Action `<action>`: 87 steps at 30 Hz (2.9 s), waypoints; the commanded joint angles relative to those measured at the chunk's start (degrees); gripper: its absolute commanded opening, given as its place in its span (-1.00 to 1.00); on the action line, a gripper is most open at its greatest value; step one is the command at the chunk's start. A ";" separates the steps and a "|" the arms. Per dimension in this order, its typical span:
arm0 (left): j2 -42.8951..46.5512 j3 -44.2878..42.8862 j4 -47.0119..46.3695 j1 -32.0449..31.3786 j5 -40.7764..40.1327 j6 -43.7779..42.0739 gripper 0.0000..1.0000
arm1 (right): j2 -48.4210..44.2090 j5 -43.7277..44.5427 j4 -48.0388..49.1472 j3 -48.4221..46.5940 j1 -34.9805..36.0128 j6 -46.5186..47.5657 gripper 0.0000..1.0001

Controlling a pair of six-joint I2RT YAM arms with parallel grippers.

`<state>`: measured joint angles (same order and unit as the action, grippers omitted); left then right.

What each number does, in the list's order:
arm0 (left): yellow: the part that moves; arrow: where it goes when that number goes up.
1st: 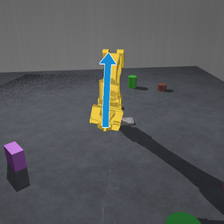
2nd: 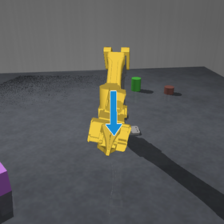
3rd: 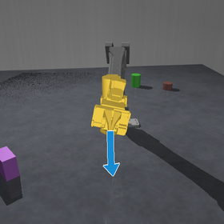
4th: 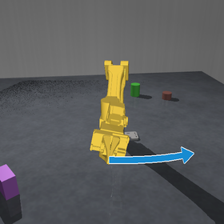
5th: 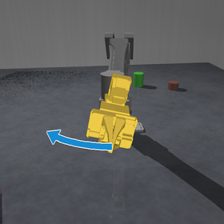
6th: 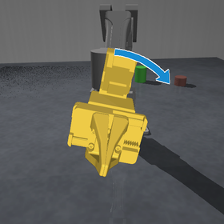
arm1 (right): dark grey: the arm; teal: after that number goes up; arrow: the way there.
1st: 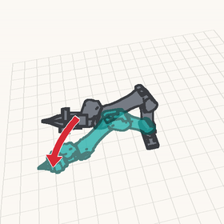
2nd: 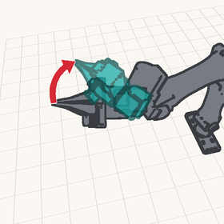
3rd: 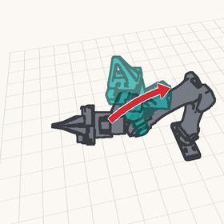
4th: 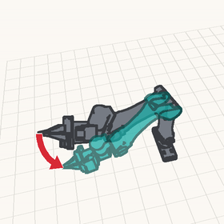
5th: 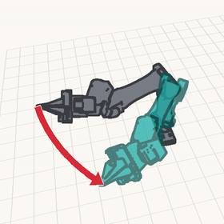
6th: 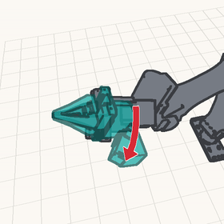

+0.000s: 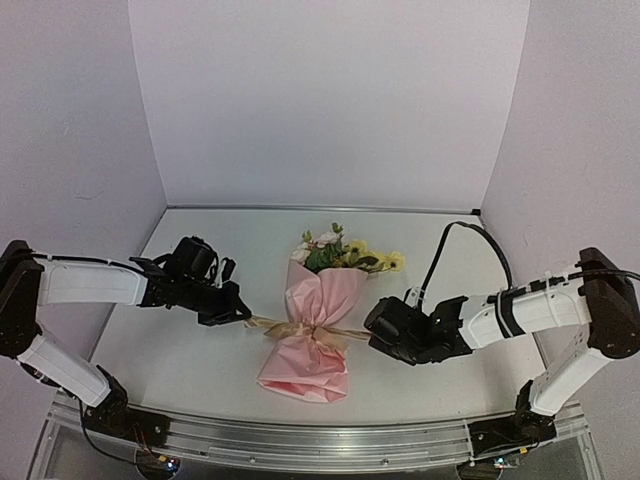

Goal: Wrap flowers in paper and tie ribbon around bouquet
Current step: Tie the half-tied ribbon around the folded bouquet, then place the half-tied ribbon at the center of the board, then tie the half-tied ribbon around the folded bouquet.

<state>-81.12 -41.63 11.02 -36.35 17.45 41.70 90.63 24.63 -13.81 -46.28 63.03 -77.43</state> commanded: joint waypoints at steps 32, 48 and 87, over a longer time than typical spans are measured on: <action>-5.22 -4.02 -1.66 0.39 4.30 -3.77 -0.31 | 0.14 -11.84 3.27 -0.19 -5.31 12.56 -0.08; -7.04 -0.05 -1.03 -7.50 0.11 -8.31 -0.22 | 3.64 -13.73 6.87 1.31 -5.64 17.86 -0.05; -13.07 -8.17 -1.18 -10.94 -14.41 -2.74 -1.00 | 10.40 -8.09 -0.92 -5.18 -2.96 15.53 -0.13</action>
<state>-96.67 -47.62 9.23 -47.11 4.48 39.24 98.78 15.07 -13.10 -48.82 59.79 -61.50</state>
